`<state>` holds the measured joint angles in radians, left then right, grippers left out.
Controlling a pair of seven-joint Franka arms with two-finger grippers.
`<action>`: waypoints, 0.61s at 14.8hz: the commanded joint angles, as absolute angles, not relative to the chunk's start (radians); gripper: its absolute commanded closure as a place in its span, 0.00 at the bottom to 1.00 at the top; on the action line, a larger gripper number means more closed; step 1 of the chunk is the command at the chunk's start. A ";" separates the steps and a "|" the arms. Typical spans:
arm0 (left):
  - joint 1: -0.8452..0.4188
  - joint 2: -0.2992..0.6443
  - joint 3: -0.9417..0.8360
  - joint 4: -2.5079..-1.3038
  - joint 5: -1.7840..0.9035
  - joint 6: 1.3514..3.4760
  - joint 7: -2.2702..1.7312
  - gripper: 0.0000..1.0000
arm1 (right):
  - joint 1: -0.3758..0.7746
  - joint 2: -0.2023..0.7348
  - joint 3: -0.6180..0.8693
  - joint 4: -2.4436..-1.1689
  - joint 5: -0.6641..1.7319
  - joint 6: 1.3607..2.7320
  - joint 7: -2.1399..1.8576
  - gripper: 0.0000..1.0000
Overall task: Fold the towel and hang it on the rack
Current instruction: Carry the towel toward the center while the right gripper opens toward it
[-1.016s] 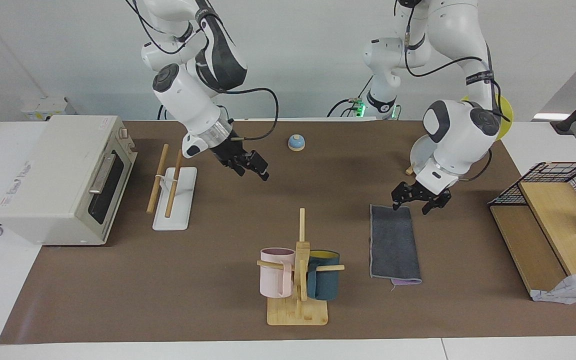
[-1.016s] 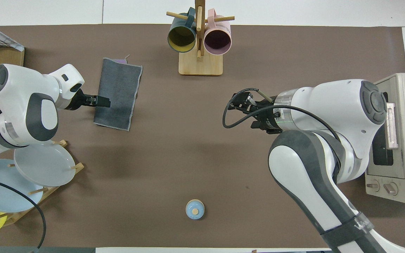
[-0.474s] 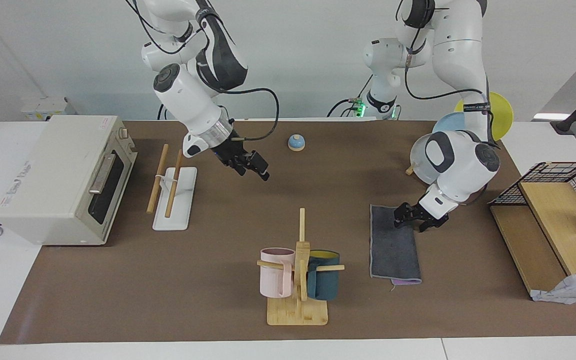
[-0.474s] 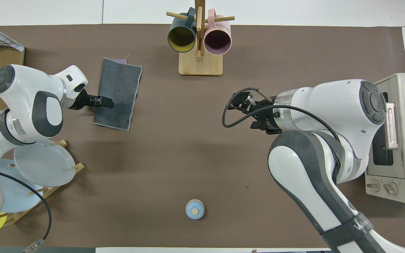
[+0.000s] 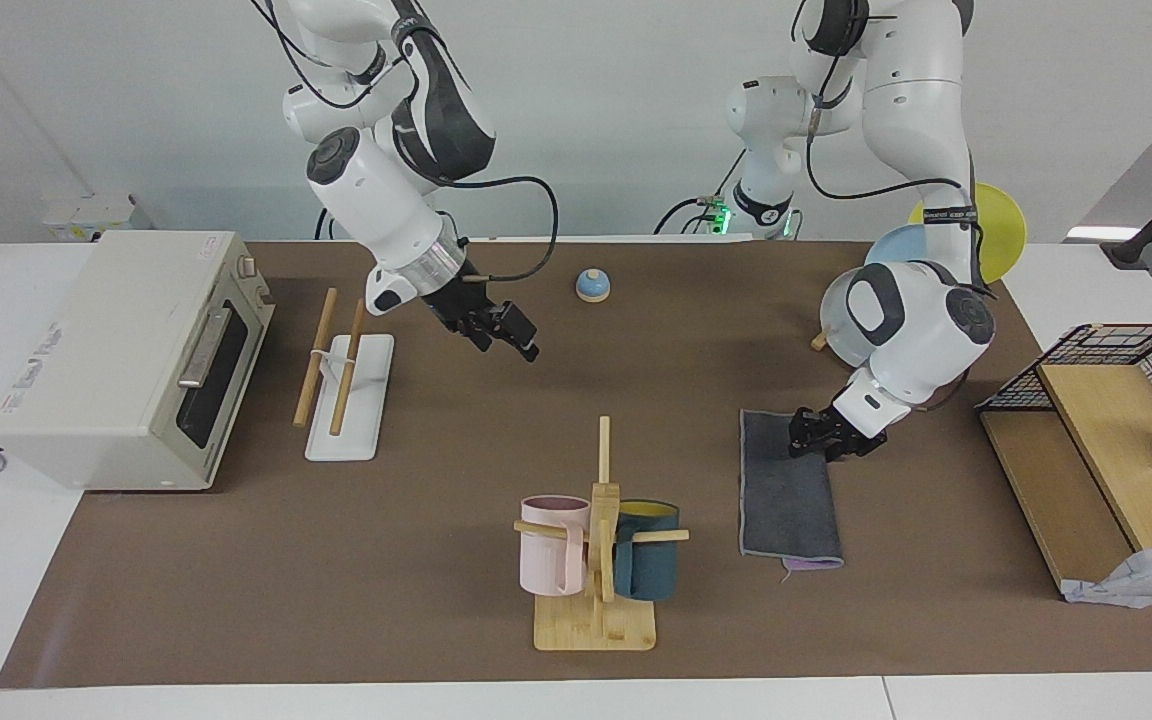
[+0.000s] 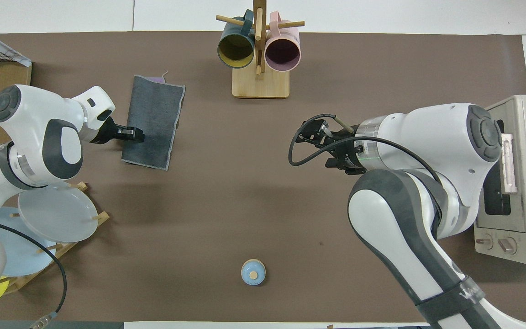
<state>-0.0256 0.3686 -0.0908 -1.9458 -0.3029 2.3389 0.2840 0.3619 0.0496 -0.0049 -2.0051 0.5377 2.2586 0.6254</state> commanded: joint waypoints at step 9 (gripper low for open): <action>-0.043 0.335 -0.087 -1.795 -0.310 2.128 -0.017 1.00 | 0.362 0.038 0.000 -2.017 0.661 2.284 0.669 0.00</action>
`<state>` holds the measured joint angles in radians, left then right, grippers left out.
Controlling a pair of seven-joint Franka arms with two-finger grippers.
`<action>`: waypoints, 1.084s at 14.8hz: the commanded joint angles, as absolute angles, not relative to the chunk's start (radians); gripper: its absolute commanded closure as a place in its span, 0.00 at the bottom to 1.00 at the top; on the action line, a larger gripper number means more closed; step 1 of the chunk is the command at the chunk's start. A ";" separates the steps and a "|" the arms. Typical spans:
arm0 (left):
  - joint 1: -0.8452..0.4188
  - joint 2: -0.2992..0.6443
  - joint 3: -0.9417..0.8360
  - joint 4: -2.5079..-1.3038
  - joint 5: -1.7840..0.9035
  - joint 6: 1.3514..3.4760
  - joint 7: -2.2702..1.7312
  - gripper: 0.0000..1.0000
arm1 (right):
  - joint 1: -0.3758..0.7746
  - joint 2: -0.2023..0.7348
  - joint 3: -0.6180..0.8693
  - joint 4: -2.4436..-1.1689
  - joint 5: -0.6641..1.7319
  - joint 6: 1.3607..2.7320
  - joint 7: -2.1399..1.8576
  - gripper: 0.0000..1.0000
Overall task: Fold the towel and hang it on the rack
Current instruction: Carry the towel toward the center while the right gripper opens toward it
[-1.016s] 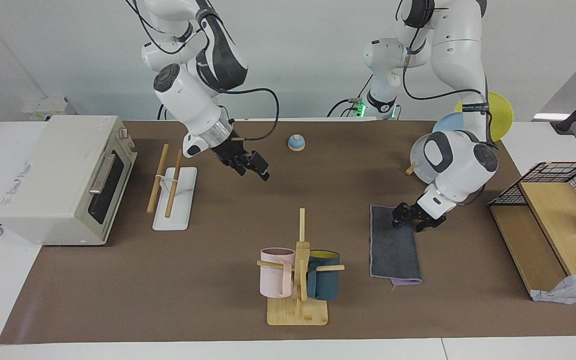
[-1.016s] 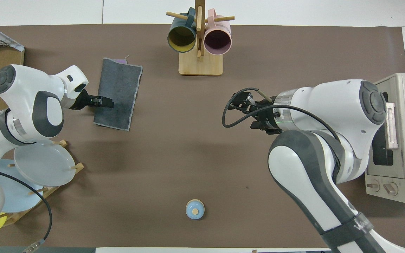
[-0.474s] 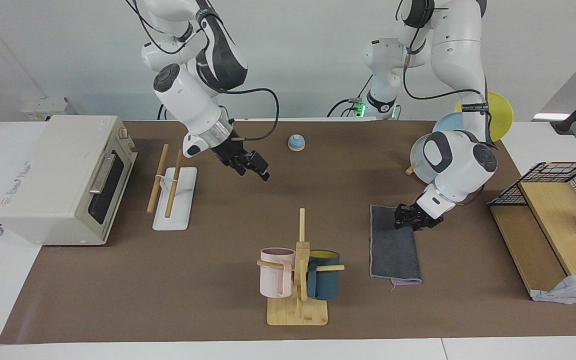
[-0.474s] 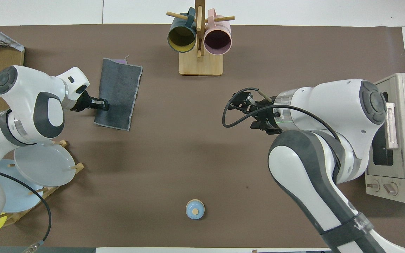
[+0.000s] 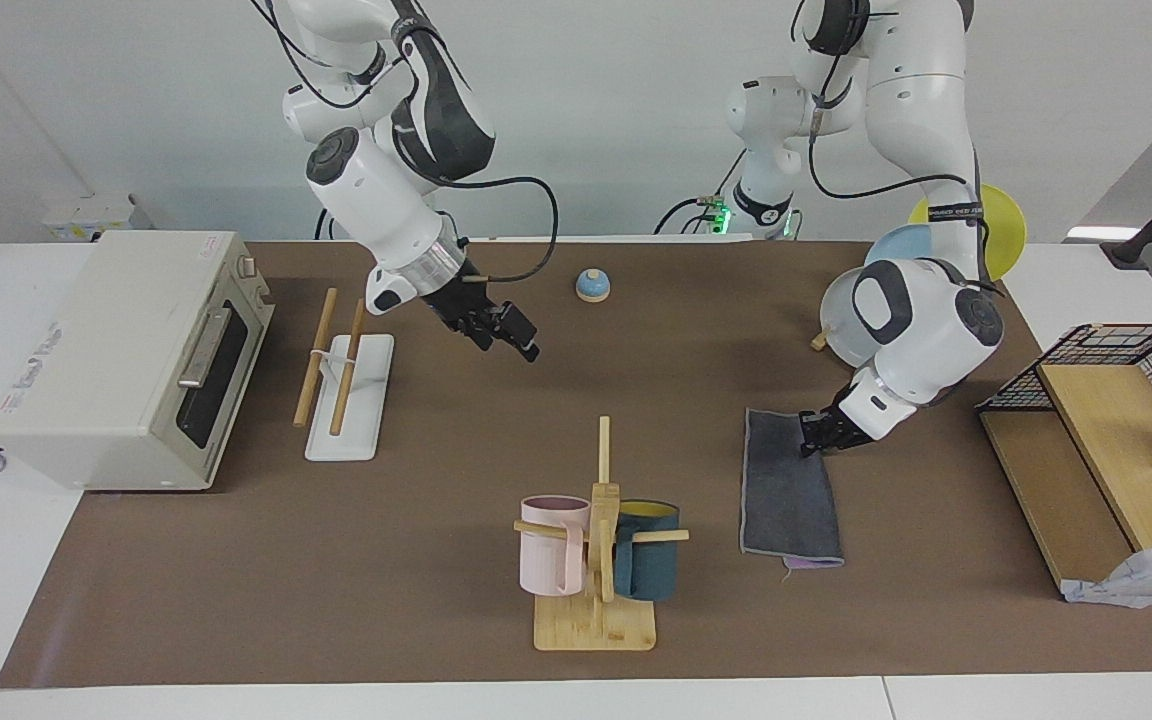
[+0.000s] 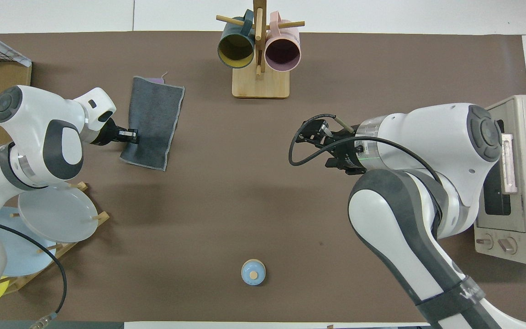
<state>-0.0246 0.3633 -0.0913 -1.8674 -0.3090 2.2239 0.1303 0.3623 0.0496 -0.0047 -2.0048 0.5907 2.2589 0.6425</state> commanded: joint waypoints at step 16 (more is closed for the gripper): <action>-0.242 0.107 -0.124 -1.657 -0.276 1.951 -1.579 1.00 | 0.543 0.087 0.005 -1.910 1.063 2.474 1.440 0.00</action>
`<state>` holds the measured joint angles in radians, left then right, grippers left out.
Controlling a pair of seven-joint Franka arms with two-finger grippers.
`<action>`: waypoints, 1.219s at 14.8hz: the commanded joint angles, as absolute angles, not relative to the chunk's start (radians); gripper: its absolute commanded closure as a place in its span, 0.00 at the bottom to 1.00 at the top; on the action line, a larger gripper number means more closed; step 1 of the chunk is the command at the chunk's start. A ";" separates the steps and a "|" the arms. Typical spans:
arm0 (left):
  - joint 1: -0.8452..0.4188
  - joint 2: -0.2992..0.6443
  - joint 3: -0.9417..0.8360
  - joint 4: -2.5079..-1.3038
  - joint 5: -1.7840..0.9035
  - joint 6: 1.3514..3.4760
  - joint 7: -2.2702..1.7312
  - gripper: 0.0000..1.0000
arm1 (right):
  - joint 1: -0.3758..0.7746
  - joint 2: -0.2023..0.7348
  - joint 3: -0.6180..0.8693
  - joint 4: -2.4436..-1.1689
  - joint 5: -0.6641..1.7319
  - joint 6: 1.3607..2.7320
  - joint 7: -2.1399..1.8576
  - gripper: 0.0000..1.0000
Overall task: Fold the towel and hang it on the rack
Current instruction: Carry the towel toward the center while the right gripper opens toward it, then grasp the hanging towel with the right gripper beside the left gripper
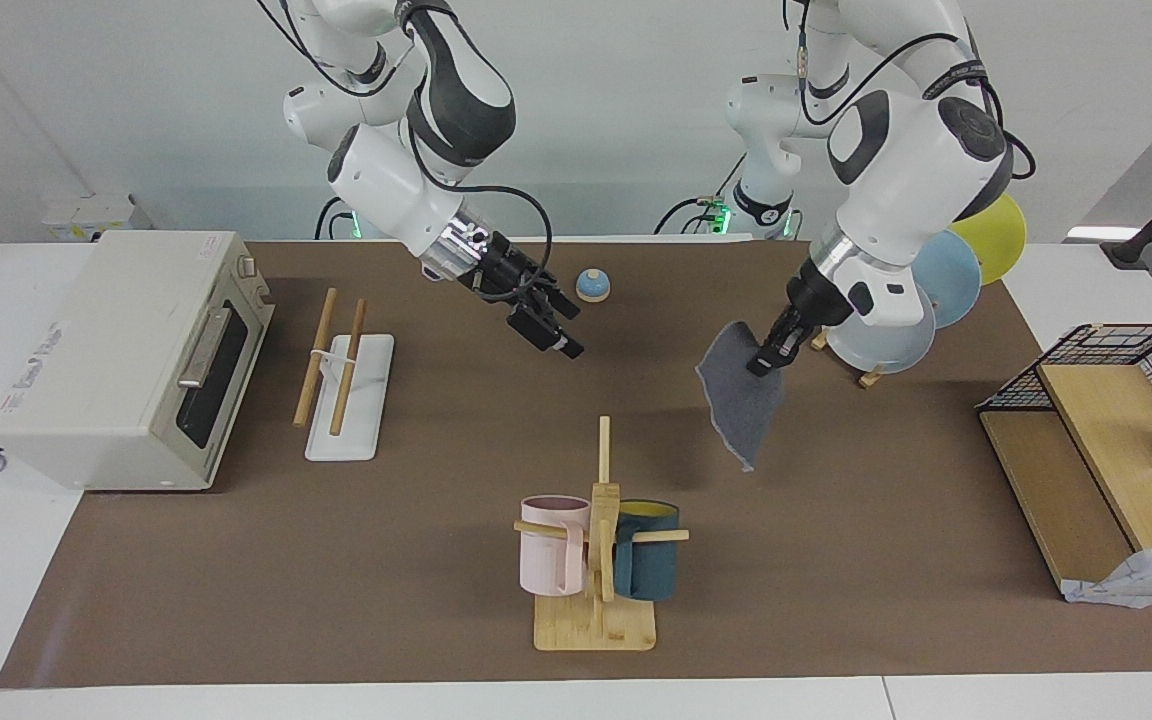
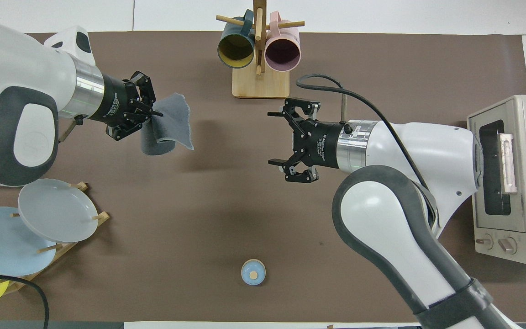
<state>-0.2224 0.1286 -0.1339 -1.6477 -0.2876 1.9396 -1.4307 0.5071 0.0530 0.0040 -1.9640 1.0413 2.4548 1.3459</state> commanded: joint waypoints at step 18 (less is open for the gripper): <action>-0.305 0.074 -0.127 -1.666 -0.270 1.985 -2.072 1.00 | 0.640 0.224 0.003 -1.750 1.149 2.675 1.462 0.04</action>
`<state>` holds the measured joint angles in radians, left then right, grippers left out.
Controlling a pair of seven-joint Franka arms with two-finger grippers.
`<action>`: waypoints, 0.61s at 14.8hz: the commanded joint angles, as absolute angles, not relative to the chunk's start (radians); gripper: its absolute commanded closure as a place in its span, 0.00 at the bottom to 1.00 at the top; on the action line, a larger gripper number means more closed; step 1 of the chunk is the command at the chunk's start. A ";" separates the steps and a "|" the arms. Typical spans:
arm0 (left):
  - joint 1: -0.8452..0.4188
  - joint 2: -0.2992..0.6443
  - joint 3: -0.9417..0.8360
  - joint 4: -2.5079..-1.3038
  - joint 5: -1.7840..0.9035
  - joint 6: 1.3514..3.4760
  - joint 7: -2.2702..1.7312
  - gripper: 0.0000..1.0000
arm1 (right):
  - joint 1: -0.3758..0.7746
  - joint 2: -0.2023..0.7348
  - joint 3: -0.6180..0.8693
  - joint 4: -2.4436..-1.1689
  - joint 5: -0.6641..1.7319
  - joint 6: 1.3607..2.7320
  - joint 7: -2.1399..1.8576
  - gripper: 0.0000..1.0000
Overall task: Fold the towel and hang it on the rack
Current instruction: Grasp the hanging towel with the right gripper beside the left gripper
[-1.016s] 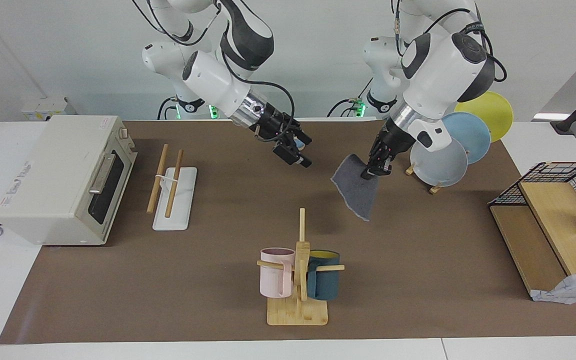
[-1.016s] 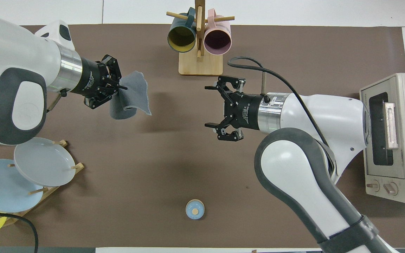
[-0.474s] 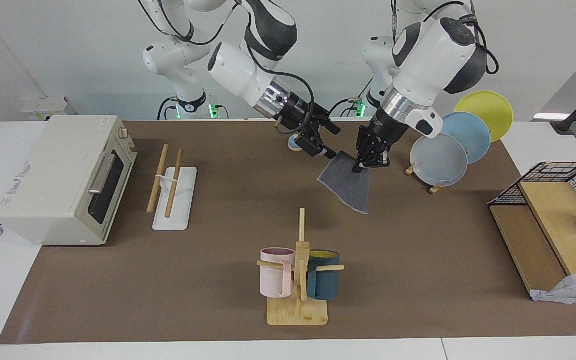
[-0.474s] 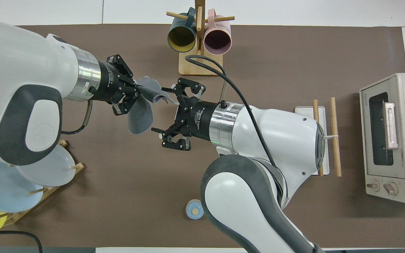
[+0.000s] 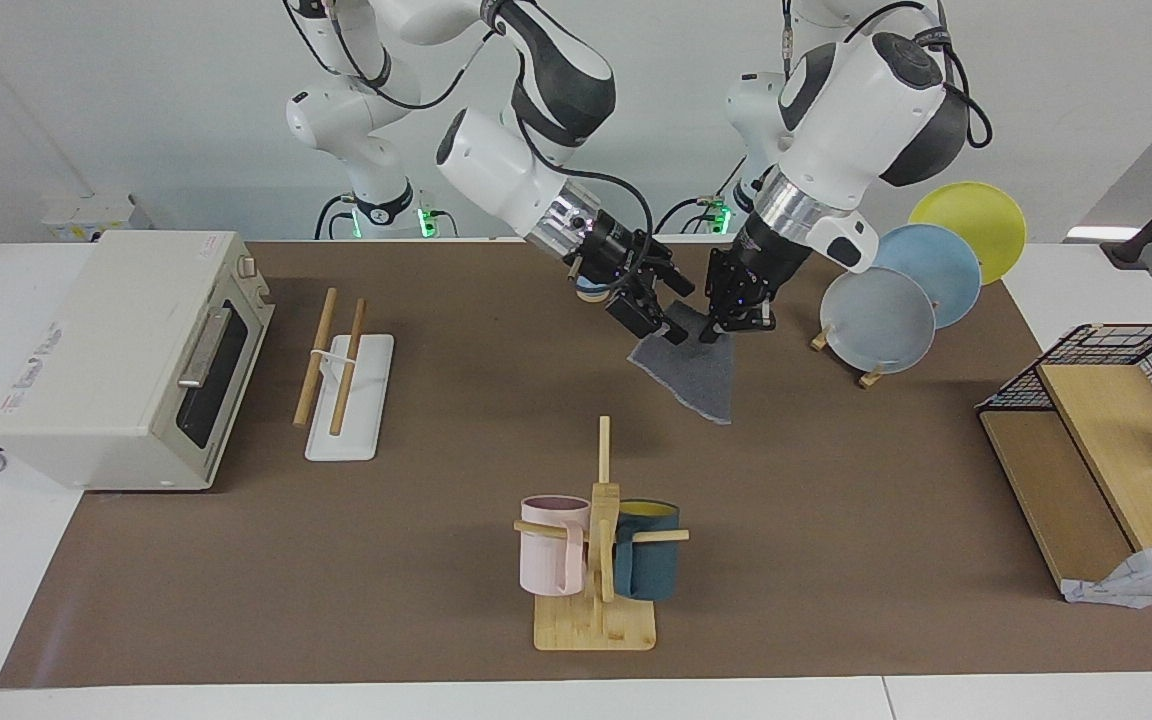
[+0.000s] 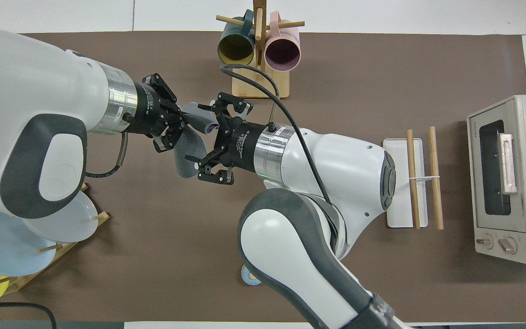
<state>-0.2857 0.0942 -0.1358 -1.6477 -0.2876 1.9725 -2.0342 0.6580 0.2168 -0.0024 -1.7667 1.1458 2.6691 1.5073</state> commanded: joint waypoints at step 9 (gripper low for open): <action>-0.313 0.072 -0.126 -1.667 -0.268 1.987 -2.097 1.00 | 0.640 0.250 0.003 -1.746 1.149 2.712 1.362 1.00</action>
